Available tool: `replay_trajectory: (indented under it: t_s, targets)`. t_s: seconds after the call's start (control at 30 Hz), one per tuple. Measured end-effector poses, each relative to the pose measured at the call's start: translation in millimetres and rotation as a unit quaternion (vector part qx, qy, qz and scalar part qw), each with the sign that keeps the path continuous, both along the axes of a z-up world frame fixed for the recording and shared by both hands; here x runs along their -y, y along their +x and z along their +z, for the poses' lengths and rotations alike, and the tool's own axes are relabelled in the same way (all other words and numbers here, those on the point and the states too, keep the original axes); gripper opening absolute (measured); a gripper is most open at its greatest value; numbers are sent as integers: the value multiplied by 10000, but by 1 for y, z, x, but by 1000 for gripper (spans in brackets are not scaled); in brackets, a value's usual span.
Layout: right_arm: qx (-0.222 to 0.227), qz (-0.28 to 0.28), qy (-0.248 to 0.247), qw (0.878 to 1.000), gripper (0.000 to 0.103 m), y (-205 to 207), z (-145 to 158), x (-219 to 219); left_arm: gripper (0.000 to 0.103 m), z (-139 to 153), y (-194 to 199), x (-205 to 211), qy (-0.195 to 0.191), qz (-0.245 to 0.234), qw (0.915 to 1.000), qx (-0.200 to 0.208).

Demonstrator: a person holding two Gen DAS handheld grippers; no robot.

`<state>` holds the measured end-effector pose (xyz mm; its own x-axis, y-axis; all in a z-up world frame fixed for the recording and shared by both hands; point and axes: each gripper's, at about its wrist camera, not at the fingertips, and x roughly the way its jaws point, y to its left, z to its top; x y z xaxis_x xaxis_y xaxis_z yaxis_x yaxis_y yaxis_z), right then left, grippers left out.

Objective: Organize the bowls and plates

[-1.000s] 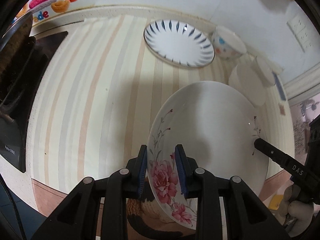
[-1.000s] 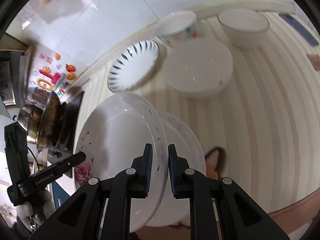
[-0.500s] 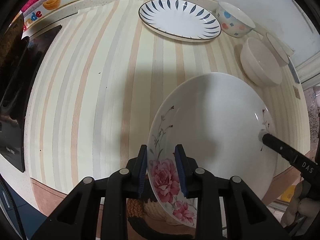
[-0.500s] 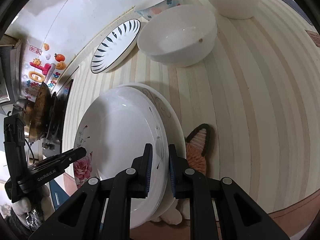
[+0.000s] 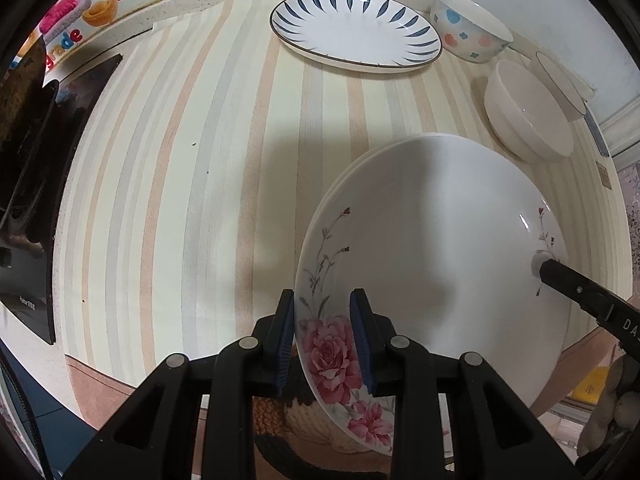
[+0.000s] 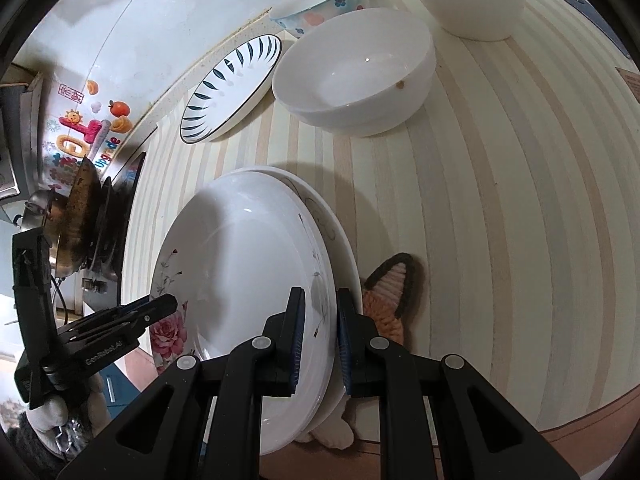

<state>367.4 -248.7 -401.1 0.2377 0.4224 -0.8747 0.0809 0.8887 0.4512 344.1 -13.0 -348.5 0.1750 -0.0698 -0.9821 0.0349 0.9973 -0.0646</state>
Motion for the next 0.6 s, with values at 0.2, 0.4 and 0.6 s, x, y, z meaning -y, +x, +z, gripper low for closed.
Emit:
replay_trajectory:
  t_s: [0.2,0.4,0.6]
  targets:
    - [-188,43,-27,9998,20,1,4,1,25,-1,0,1,42,6,10000,-24]
    - [-410,116,-17,9991,20,-2,8,5,25,-1,0,1,71,-3,10000,-60]
    - [-466,244,-106,9986,20,-4,14,8,25,-1,0,1,83,-31,9999,-95]
